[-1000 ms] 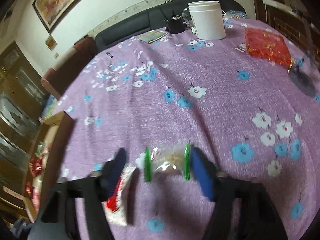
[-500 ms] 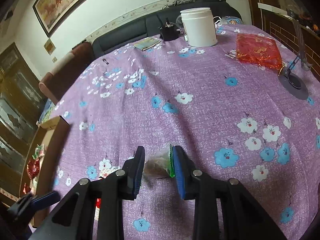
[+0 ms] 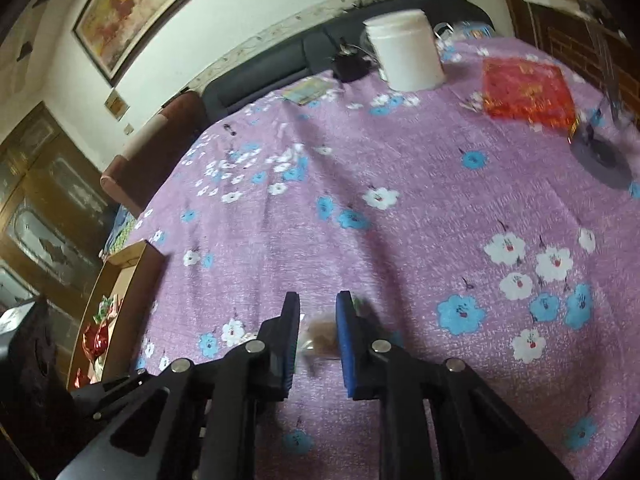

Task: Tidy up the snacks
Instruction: 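Grasp the red-white packet with the left gripper while the right holds the pastry pack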

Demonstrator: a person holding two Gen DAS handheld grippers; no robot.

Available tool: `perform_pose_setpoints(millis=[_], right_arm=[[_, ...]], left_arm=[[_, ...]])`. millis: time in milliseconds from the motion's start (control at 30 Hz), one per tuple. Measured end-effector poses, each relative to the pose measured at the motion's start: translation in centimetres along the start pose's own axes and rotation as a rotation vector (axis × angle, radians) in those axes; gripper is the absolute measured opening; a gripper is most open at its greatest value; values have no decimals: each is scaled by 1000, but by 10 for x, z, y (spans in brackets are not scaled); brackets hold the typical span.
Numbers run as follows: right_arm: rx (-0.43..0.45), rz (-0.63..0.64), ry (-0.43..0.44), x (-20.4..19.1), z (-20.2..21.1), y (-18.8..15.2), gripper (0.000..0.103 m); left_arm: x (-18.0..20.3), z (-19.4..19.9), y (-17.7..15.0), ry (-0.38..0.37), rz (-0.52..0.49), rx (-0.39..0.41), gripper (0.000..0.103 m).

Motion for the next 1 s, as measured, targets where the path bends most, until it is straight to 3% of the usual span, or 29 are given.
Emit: perform_pose_setpoints(millis=[133,267,333,367,400,533,567,600,700,867,1000], right_arm=[[-17,16,-4,-2,-6,-1,53],[5,118,-88,-16,-12,-7,62],[19,148,-115,-19,-13,-9,59],[17,167,-140,-20,-13,-10,36],[14,187,-181,-20,-13,-11,31],[-9,166,-140,-19,-7,-14,30],[-2,158,-130,-19,-5,-13,30],[5,149,-110,-19,-3,-12,30],[29,108,-32,-19,6,-9,30],[33,77,-8,-18,8,-8,30],[10,79,-8,-21,4,-12,31]], left_arm=[[1,0,-1,-2,2,4,30],[-1,1,-1,-21,22,11,30],[-2,4,-2,-30,30,20,30],[-3,7,-2,-37,38,27,29],[-4,10,-2,-42,43,33,29],[-5,24,-3,-61,61,64,29],[-6,28,-4,-71,67,71,19],[-7,31,-4,-81,73,76,17],[-14,45,-8,-97,102,106,17],[-27,58,-15,-143,157,130,17],[-18,55,-13,-180,124,129,18]])
Point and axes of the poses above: each gripper's, at about its wrist camera, not at the fingertips, and z roughly against the way its jaws point, x to its right, y to its top, the point moved 5 cm from there along -z, roughly the way its jaws point, and after that the axes turned 12 degrees about -y, right-handed, at the moved point
